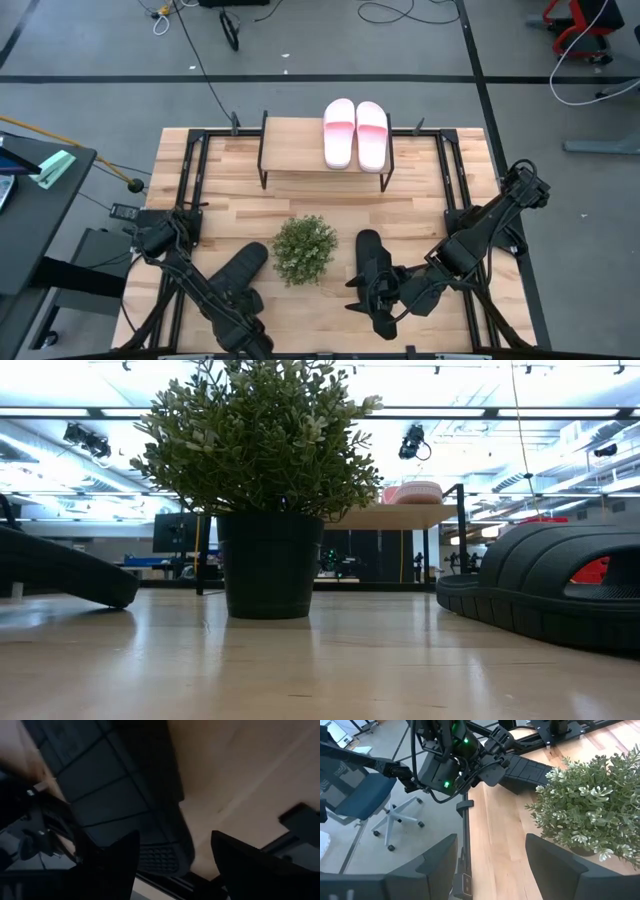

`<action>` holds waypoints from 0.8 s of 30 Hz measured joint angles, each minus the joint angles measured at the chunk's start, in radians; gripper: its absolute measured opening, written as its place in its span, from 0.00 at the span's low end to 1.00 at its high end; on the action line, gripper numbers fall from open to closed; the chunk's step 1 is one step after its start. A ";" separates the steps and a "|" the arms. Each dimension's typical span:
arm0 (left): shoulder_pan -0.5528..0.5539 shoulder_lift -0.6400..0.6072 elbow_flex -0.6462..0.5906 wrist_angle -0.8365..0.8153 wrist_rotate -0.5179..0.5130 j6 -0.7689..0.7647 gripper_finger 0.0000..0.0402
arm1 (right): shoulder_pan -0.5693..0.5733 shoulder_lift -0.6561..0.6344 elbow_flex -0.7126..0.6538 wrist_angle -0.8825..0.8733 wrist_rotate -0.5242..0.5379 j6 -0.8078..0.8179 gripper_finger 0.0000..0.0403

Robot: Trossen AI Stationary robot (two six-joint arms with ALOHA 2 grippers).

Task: Pick and place slides into the shelf
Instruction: Put the left black slipper on the shelf

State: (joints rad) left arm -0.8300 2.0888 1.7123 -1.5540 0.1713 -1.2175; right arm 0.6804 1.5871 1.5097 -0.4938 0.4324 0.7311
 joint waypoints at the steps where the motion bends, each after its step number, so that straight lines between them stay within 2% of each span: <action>1: -0.002 0.000 0.000 -0.010 -0.004 0.000 0.61 | 0.000 0.000 0.000 0.000 0.000 0.000 0.60; 17: -0.028 0.007 -0.003 0.000 -0.053 -0.028 0.62 | -0.004 0.000 0.000 0.000 -0.001 -0.002 0.60; 24: -0.038 0.006 -0.070 0.040 -0.030 -0.020 0.63 | -0.004 0.000 0.000 -0.016 -0.016 0.000 0.60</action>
State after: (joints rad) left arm -0.8684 2.0949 1.6418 -1.5137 0.1411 -1.2375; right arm 0.6762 1.5871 1.5097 -0.5097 0.4168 0.7314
